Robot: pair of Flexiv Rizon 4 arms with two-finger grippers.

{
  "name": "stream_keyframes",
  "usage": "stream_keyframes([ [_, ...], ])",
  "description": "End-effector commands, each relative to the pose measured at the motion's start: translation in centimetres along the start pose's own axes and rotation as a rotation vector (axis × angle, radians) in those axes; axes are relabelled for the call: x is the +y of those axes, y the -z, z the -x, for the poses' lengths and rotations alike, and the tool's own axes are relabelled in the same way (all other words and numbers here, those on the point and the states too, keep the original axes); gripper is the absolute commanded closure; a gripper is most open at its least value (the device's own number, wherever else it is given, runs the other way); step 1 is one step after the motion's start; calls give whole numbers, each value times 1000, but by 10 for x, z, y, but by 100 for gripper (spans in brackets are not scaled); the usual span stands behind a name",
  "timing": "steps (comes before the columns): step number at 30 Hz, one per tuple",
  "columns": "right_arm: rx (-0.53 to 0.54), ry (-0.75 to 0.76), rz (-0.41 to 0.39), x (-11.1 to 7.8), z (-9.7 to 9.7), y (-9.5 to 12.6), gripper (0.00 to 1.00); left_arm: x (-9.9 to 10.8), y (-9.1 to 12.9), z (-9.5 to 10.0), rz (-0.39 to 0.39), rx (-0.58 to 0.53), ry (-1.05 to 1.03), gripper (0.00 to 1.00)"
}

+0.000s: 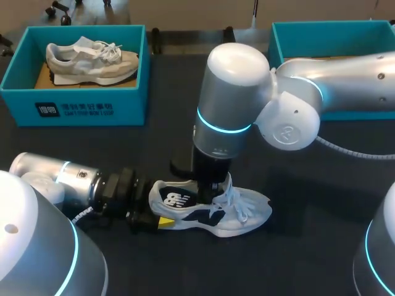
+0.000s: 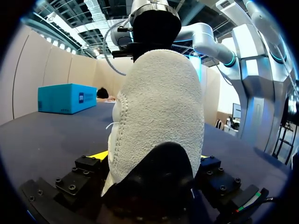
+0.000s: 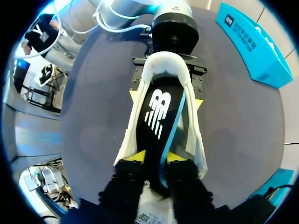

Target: Take the shoe out of the shoebox, open the shoe tongue, remove and reinsert the insole, then place the shoe into the shoebox

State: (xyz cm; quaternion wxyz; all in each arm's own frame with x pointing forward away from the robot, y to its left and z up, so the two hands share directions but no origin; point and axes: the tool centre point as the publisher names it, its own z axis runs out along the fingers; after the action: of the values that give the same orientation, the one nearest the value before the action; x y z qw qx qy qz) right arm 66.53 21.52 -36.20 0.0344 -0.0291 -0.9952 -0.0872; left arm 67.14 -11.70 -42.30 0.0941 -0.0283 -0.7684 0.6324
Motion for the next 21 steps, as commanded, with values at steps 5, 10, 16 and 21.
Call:
stream_keyframes([
  [5,-22,7,28,-5,-8,6,100,2,0,0,-1,-2,0,100],
  [10,-56,35,84,-10,-13,14,100,2,0,0,-1,-2,0,100],
  [16,-84,53,137,-16,-14,19,100,2,0,0,-1,-2,0,100],
  [21,-105,84,163,-15,-12,25,100,2,0,0,-1,-2,0,100],
])
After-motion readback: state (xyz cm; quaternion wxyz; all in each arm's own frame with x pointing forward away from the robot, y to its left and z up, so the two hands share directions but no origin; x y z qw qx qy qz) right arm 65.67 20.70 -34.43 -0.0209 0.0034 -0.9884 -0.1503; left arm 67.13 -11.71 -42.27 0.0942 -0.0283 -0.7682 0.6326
